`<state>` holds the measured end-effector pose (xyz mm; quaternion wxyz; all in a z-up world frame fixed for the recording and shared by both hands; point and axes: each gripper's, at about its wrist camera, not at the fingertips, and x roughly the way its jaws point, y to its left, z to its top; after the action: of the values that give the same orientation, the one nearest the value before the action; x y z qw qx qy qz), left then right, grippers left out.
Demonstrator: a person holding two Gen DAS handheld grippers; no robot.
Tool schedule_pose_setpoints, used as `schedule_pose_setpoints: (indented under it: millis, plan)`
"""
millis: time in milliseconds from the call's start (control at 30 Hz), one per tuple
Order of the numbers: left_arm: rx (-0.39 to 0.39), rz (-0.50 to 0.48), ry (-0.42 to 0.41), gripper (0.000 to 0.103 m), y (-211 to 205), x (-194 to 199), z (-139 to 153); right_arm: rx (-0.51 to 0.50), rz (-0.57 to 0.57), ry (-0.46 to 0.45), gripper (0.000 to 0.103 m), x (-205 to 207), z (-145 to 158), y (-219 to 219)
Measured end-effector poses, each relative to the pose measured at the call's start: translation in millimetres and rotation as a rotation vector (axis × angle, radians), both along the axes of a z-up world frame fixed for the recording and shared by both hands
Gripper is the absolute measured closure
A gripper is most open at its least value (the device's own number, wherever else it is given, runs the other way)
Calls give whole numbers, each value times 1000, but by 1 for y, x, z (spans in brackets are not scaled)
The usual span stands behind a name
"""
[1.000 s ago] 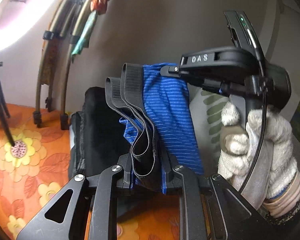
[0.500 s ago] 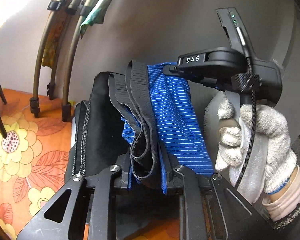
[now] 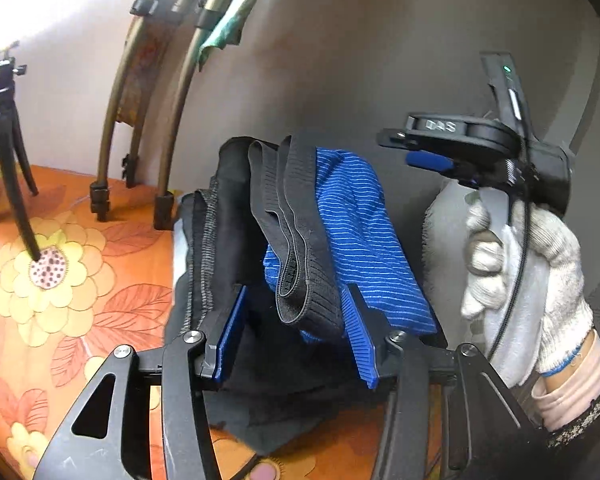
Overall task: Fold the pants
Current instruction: 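Open the left gripper and release the shorts on top of the stack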
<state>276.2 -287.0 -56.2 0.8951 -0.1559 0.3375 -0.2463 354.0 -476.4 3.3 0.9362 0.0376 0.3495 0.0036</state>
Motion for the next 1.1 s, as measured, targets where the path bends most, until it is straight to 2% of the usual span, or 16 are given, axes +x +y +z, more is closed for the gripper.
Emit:
schedule_pose_setpoints:
  millis: [367,600,800,1100]
  plan:
    - [45,38,-9,56,29,-17,15,62,-17,-22,53,-66,15,-11]
    - [86,32,-47,56,46,-37,33,75,-38,-37,51,-108,20,-10]
    - [114,12,-77,56,58,-64,49,63,-27,-42,50,-149,26,8]
    - [164,-51,-122,56,67,-106,65,41,-19,-56,42,-214,33,39]
